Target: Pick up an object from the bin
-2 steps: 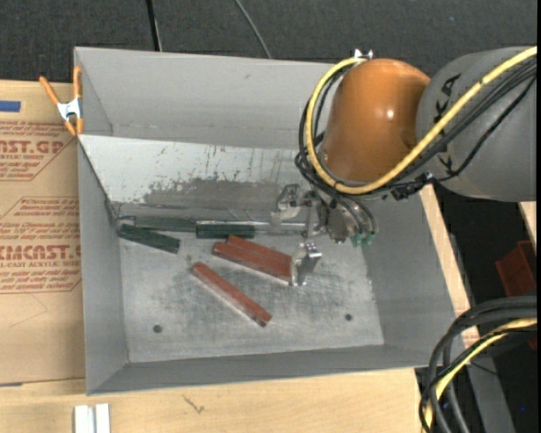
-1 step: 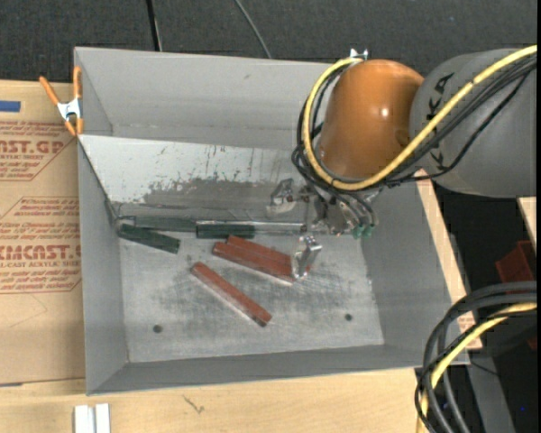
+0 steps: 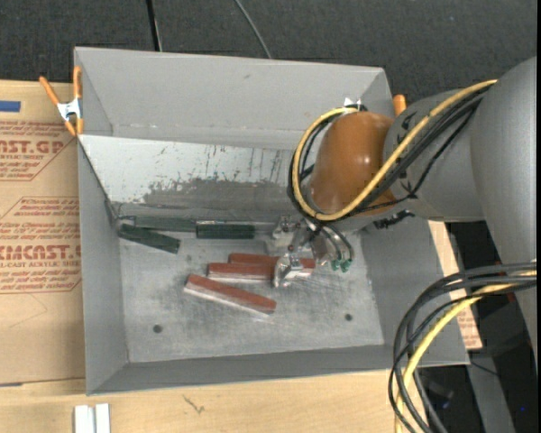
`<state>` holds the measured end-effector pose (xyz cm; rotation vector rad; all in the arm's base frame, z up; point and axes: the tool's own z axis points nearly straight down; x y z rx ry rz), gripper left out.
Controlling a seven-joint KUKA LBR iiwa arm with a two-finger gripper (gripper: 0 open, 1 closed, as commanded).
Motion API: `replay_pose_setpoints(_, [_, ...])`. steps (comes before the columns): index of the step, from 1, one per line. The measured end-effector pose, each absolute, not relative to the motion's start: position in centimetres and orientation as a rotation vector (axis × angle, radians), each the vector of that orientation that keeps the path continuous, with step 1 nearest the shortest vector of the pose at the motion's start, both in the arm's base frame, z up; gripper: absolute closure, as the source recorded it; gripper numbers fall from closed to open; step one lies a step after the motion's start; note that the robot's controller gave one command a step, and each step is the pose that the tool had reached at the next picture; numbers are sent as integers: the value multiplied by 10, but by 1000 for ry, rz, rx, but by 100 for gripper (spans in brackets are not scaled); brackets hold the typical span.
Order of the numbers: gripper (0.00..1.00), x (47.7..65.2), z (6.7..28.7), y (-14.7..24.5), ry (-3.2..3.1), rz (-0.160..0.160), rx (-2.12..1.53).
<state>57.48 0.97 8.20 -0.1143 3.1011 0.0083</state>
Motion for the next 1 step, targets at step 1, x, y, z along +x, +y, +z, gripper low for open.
replay_pose_setpoints(1, [100, 575, 82, 10, 3101, 8, -114])
